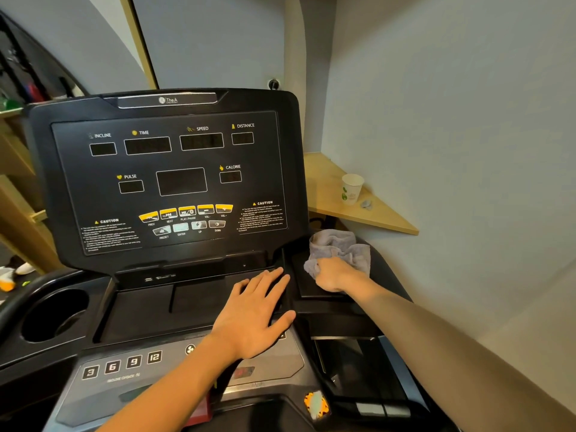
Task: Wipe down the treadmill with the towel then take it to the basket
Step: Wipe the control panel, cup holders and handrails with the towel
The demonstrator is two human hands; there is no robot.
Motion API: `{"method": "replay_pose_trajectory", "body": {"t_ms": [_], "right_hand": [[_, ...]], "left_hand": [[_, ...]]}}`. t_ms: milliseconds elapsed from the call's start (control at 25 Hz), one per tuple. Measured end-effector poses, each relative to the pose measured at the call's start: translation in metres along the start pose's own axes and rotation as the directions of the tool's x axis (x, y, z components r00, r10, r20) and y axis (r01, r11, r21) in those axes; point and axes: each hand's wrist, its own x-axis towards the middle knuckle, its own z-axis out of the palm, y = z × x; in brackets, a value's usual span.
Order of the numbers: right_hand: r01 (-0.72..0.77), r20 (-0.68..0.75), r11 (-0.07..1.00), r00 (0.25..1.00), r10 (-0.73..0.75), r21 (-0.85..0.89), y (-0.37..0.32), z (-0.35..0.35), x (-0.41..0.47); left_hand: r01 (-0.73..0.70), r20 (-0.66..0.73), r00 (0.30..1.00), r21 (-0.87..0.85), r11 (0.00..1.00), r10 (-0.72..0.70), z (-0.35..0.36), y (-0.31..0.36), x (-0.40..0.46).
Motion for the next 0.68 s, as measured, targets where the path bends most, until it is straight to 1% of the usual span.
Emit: {"method": "replay_pose_trajectory", "body": {"t_ms": [240,440,520,680], "right_hand": [[-0.081,0.156,0.990,0.983,0.098,-0.113,-0.010,-0.005,0.007],[-0.147,0.260,0.987,0.953,0.157,-0.059,-0.017,-0.024,-0.001],[-0.153,0.266,0.988,0.951,0.157,-0.035,-0.020,-0.031,-0.009],[-0.073,0.174,0.995,0.981,0.084,-0.071,-0.024,-0.058,-0.039]], "left_hand": [[0.002,0.001,1.000,-0.007,1.000,-0.002,0.001,0.000,0.001],[0.006,-0.002,1.000,-0.006,1.000,-0.006,-0.002,0.000,0.000],[0.008,0.009,1.000,-0.002,1.000,-0.008,-0.003,0.001,0.000],[0.003,0.004,1.000,-0.011,1.000,-0.003,-0.004,0.000,0.000]]}}
